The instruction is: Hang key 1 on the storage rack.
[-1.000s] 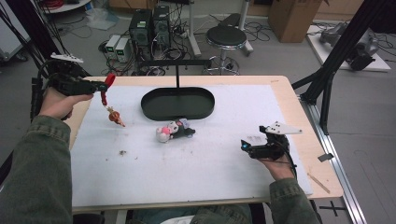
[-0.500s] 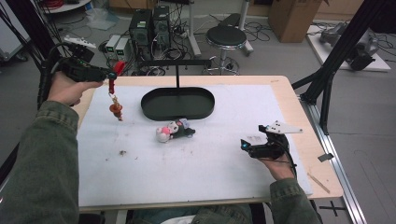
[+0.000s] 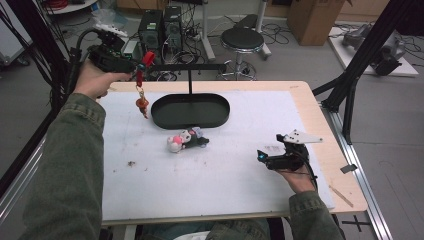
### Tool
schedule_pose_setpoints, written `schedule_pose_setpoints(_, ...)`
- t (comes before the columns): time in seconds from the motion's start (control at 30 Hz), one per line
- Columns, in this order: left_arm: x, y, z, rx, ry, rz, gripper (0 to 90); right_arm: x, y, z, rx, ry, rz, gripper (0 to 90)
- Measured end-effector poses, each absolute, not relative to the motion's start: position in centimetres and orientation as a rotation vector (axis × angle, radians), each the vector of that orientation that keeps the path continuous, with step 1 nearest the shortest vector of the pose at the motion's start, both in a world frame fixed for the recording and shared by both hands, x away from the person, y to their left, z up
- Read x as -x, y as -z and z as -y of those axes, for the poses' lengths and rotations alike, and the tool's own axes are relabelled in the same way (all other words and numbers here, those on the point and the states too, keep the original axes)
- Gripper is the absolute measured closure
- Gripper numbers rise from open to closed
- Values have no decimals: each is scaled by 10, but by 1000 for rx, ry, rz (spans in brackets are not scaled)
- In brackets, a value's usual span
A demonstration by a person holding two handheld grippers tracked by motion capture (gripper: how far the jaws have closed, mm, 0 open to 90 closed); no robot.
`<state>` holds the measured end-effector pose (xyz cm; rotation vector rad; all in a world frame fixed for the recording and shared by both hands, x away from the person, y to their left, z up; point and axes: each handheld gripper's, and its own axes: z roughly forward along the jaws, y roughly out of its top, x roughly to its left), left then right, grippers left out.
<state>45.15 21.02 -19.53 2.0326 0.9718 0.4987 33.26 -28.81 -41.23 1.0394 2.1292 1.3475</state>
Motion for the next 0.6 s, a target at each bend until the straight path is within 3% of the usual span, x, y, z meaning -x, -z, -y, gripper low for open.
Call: schedule_pose_setpoints(0.6,-481,210,-175,-2009,-493,-964,747,-334,412,290,-1042,-1357,-2125,5)
